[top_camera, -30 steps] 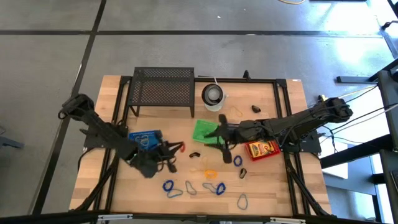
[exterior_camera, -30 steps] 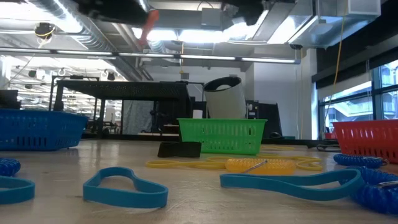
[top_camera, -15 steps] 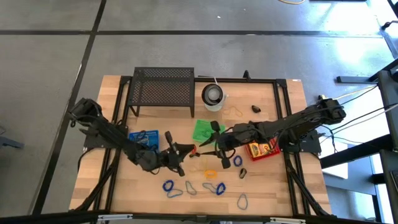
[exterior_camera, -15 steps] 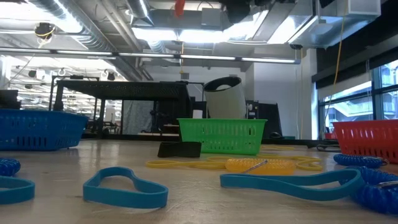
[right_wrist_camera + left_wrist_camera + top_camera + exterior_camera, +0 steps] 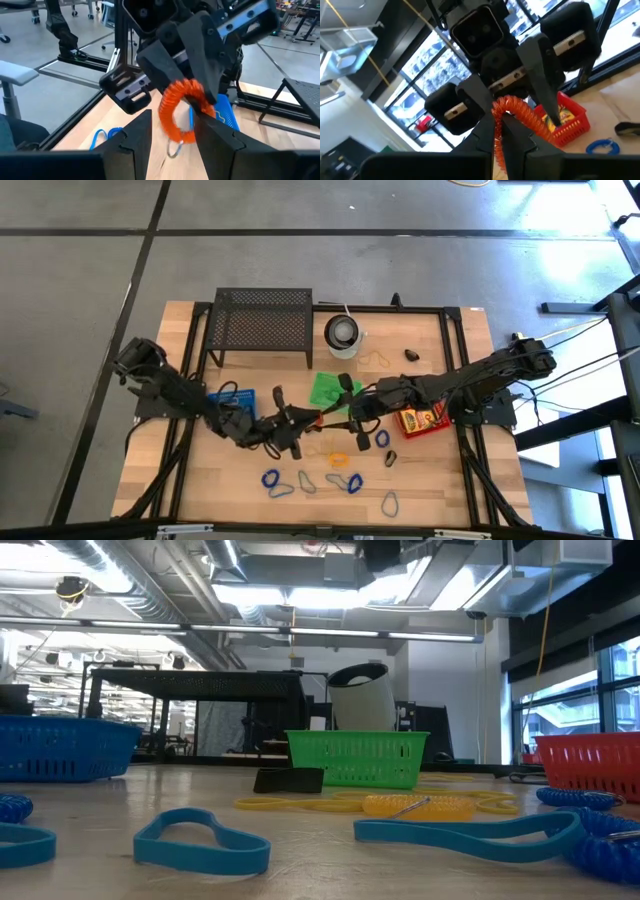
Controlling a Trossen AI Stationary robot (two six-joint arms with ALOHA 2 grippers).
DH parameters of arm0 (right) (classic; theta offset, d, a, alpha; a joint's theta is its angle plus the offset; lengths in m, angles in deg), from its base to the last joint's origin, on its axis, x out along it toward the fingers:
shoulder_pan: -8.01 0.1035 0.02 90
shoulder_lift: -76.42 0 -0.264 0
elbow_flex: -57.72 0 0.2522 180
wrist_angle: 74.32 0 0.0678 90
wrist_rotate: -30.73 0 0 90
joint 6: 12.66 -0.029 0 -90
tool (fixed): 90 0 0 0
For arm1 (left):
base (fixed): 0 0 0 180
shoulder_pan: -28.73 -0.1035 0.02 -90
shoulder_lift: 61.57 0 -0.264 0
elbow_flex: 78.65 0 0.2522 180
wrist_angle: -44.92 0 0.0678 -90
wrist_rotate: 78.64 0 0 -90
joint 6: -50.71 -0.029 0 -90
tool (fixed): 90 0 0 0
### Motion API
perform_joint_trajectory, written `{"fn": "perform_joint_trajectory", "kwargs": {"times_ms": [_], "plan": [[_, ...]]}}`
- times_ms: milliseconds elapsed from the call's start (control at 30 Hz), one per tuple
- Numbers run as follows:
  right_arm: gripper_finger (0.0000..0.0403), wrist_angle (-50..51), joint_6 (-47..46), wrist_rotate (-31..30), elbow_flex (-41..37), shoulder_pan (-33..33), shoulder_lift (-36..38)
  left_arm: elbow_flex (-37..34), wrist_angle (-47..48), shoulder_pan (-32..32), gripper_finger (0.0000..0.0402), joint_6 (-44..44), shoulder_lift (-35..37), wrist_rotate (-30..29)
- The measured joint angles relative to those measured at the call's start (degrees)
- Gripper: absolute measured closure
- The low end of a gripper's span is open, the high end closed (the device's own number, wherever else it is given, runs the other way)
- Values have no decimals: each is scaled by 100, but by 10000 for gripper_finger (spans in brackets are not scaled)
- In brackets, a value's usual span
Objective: Pick & Place Office Desk Supplies
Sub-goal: Put the red spring keychain into the green bin
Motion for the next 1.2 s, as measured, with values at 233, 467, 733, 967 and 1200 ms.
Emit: {"fn": "perform_joint_trajectory", "kwargs": {"times_ms": [233, 467, 733, 967, 1200], "plan": [[256, -115, 2, -1, 0, 0, 3, 0, -378, -326, 389, -171, 4, 503], [256, -93, 2, -1, 0, 0, 4, 0, -406, -441, 389, -113, 1, 733], [275, -78, -556, -630, 0, 0, 4, 0, -410, -417, 389, 43, 0, 749], [369, -78, -643, -648, 0, 2, 4, 0, -410, -415, 388, 185, 0, 749], [381, -73, -603, -589, 0, -4, 4, 0, -416, -415, 369, 185, 0, 702]]}}
